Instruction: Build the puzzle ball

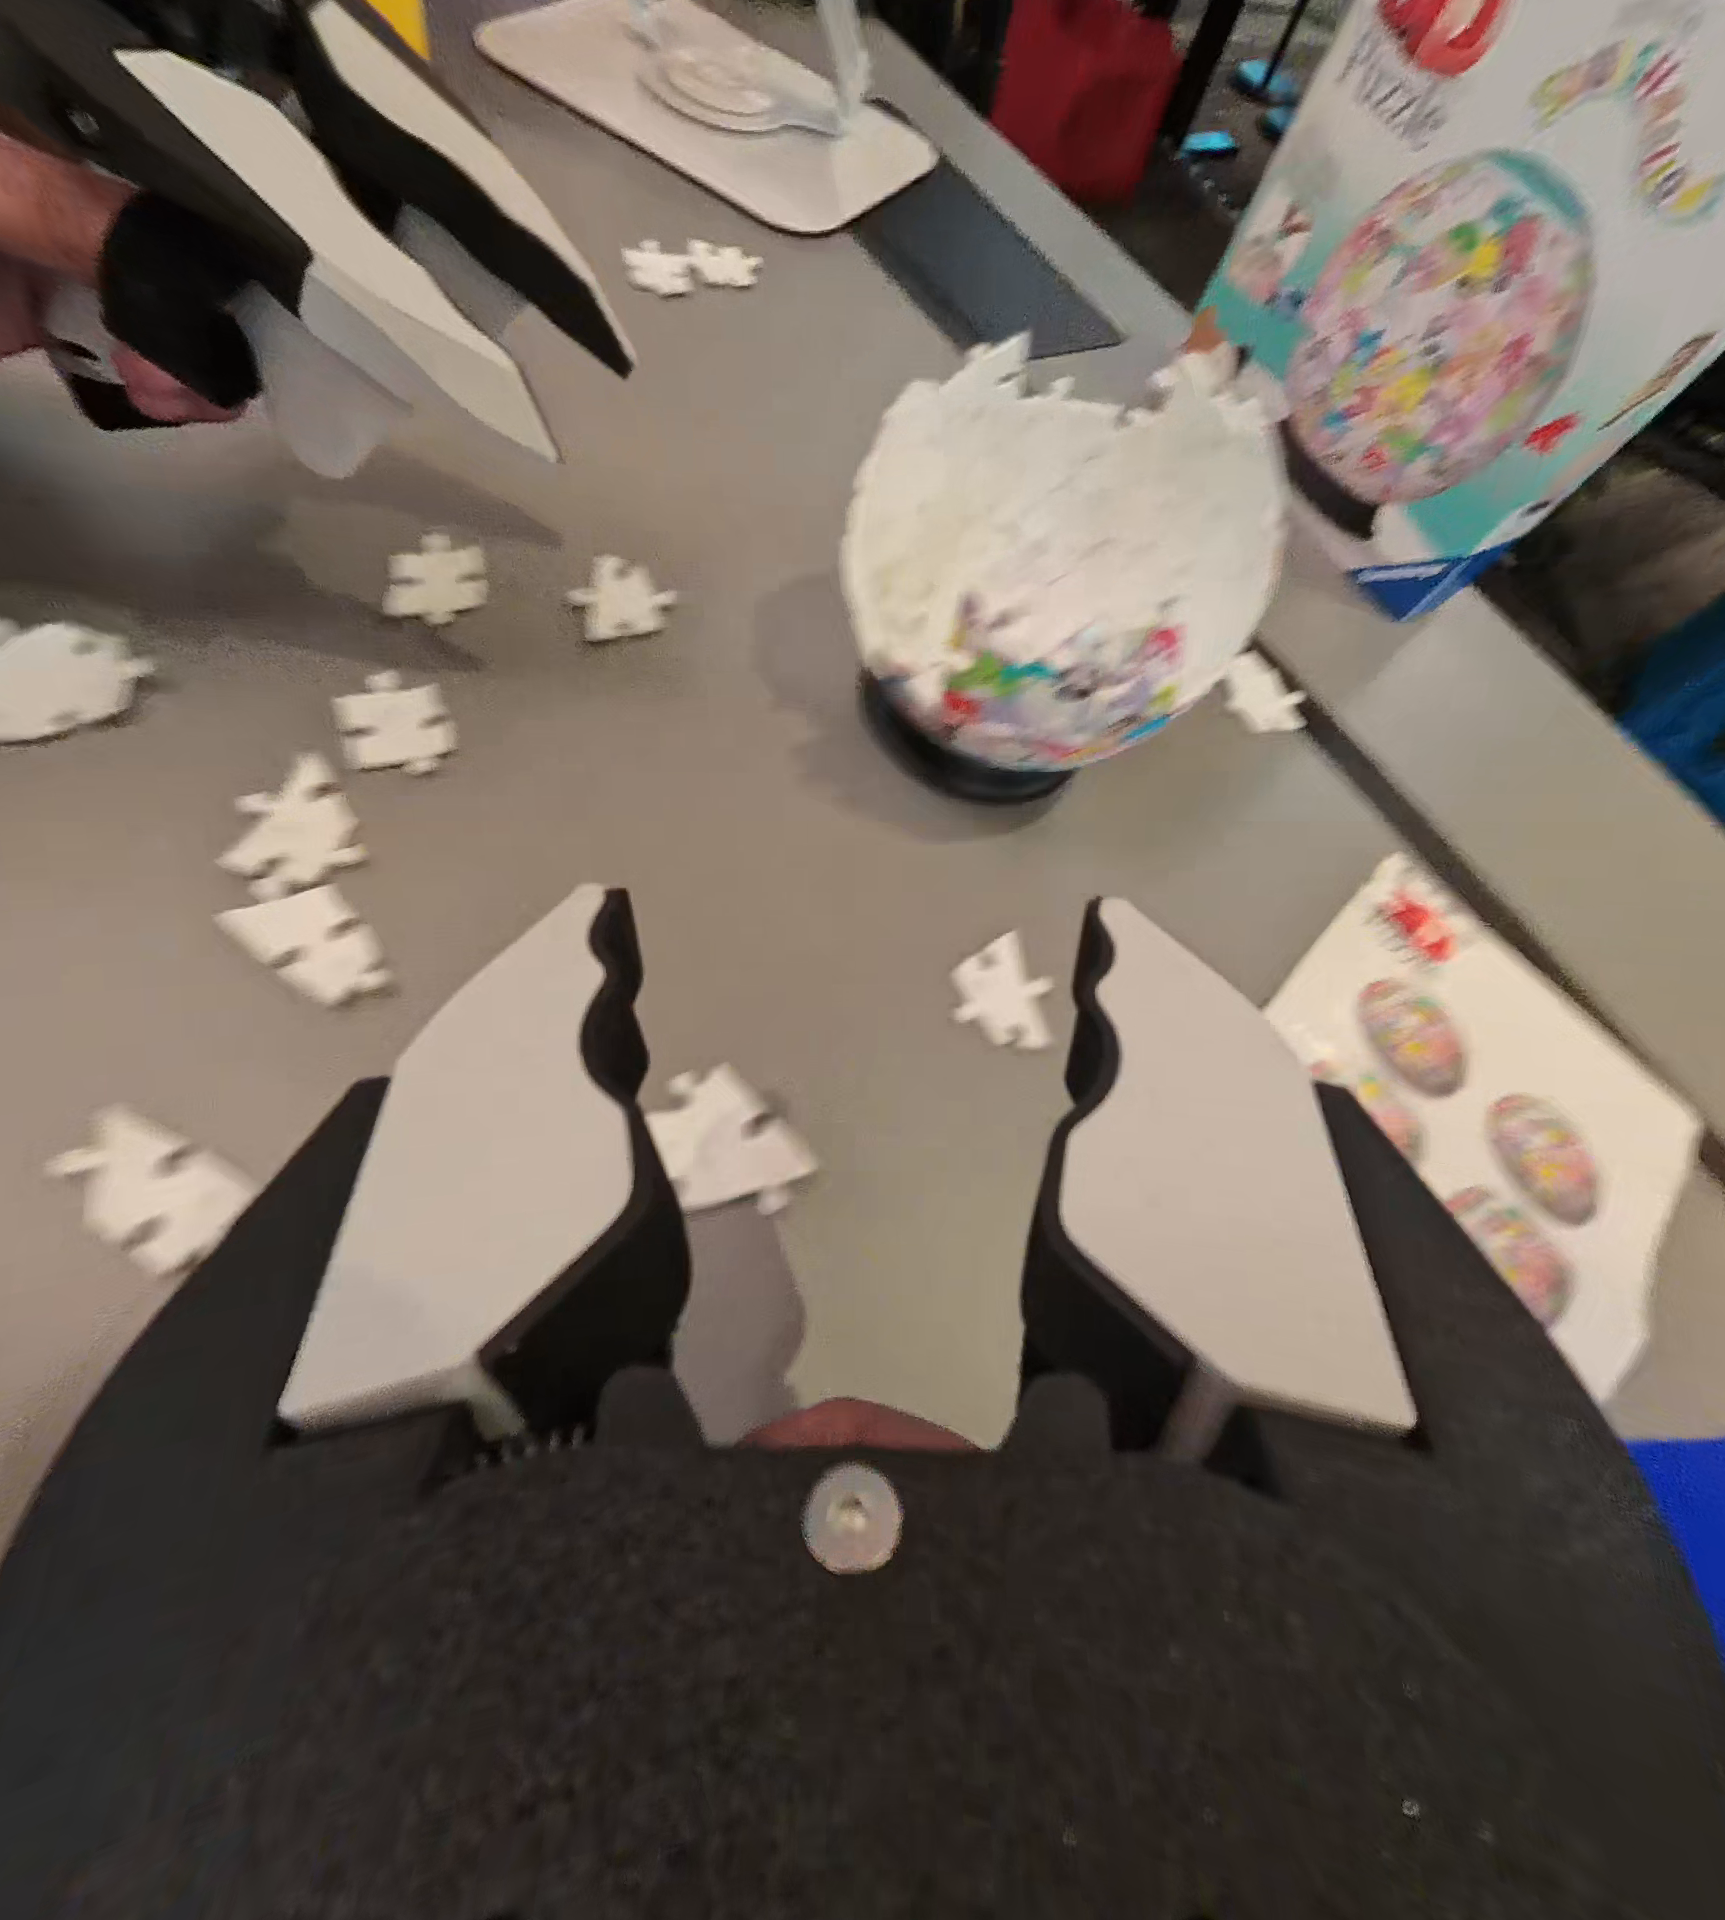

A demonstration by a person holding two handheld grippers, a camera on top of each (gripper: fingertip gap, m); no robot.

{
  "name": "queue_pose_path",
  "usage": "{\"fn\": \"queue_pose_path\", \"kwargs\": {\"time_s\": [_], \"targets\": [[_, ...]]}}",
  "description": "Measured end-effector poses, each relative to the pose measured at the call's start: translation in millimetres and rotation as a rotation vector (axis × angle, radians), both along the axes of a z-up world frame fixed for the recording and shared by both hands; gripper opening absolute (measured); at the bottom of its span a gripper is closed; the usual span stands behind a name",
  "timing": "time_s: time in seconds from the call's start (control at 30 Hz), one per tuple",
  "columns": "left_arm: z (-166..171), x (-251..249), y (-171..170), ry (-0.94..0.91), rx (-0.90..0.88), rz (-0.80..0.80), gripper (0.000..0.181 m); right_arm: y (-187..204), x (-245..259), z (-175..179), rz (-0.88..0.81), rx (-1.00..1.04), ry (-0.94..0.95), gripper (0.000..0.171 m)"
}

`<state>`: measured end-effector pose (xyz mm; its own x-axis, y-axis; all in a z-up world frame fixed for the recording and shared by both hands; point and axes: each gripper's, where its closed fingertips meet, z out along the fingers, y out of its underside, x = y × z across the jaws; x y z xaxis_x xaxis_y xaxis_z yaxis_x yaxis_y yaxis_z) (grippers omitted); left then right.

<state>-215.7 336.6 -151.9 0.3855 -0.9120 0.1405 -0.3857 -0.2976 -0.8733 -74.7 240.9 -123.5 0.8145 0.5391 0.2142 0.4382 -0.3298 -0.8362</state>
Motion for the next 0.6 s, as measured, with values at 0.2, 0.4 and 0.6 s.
{"fn": "queue_pose_path", "kwargs": {"time_s": [0.2, 0.4, 0.6], "targets": [[34.2, 43.2, 10.1, -0.07, -0.067, -0.153, 0.041, 76.1, 37.1, -9.0, -0.018, -0.023, 0.137, 0.06], [49.5, 87.5, 38.8, 0.296, 0.104, -0.206, 0.0, 92.0, 25.2, -5.6, 0.138, 0.157, 0.311, 0.0], [4.6, 126.9, 39.3, 0.626, 0.008, -0.368, 0.0, 108.3, 18.0, -2.1, 0.183, 0.254, 0.33, 0.0]]}}
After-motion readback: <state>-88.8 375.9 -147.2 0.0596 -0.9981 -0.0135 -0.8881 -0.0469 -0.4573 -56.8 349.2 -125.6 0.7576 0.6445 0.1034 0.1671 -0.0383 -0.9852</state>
